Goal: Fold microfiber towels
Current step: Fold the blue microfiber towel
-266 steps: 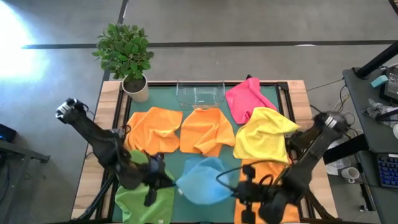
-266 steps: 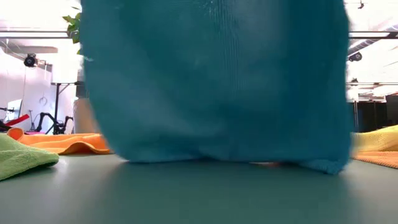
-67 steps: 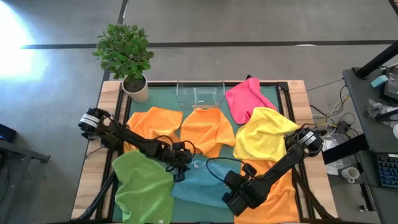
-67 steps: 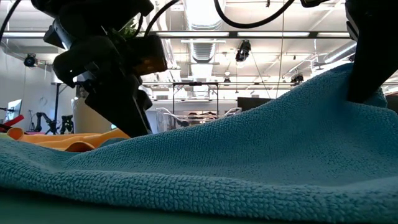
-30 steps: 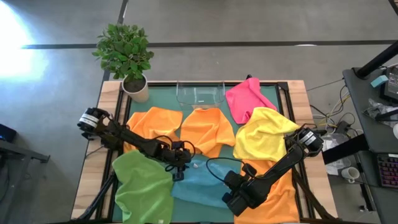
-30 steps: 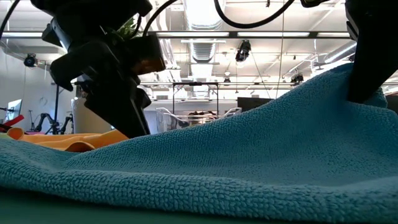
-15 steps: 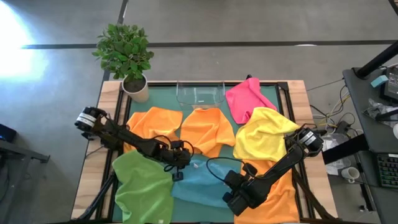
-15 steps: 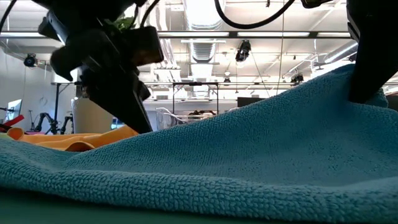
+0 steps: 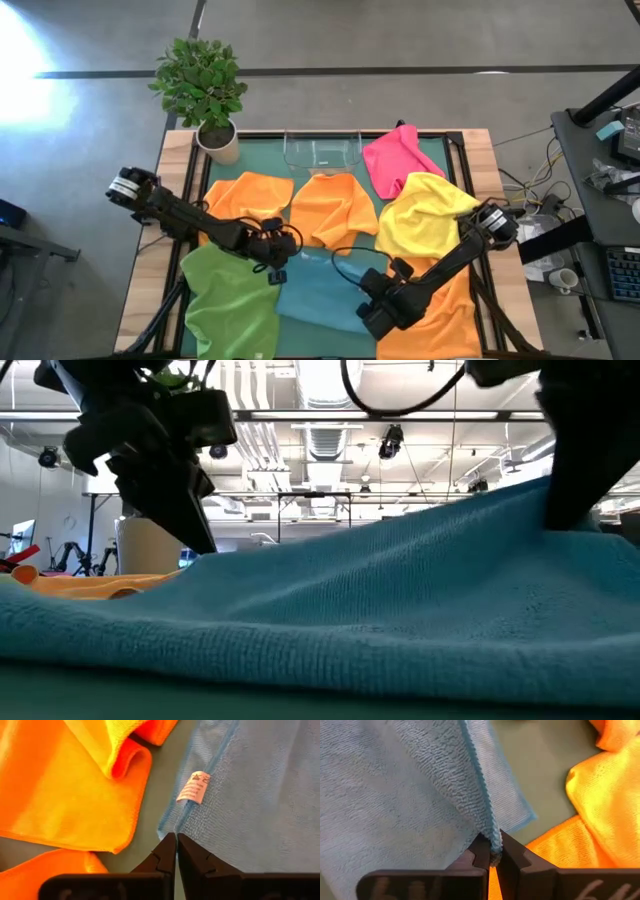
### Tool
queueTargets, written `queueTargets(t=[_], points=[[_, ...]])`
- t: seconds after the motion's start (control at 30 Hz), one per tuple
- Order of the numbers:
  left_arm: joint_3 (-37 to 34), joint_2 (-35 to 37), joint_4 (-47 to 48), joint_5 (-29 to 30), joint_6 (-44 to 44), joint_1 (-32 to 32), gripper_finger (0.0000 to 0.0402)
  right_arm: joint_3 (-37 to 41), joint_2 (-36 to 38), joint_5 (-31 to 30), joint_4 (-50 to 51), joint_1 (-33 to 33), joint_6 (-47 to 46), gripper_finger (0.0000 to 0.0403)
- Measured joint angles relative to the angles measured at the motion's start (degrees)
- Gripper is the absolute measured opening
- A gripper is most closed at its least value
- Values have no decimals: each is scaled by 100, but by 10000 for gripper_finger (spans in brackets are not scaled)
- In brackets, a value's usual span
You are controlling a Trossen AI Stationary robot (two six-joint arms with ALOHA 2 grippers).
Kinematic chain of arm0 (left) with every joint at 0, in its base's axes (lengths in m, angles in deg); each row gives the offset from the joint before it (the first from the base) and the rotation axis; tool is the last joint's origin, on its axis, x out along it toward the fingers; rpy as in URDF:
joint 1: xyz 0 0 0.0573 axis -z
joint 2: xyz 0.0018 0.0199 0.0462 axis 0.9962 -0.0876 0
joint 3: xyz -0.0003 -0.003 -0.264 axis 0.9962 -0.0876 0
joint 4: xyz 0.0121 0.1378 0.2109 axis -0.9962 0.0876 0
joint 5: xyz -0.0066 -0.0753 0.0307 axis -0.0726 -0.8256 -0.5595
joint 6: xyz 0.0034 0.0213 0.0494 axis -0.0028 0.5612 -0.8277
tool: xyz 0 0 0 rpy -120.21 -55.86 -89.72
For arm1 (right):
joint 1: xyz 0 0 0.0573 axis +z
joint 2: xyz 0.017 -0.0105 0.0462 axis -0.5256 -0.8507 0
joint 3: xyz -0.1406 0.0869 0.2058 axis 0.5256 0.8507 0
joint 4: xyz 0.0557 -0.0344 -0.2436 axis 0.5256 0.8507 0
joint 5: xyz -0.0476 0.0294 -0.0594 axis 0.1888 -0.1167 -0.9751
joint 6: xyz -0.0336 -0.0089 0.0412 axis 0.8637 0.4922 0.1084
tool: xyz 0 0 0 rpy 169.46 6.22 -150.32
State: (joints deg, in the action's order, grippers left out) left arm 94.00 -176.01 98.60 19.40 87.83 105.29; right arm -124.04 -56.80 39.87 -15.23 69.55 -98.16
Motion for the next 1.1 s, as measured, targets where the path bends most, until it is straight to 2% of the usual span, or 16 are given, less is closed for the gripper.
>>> queueTargets(t=[0.2, 0.53, 1.0, 1.1], points=[[0, -11, -21, 211, 0, -9, 0, 260, 0, 332, -10, -159, -15, 9], [-3, -11, -59, 210, -3, -7, 0, 279, 0, 294, -223, -151, 131, 14], [-16, 13, -61, 195, -20, -4, 0, 248, 96, 292, -227, -151, -11, 121], [-18, 15, -62, -83, -149, -4, 0, 242, 264, 290, -224, -135, -21, 133]])
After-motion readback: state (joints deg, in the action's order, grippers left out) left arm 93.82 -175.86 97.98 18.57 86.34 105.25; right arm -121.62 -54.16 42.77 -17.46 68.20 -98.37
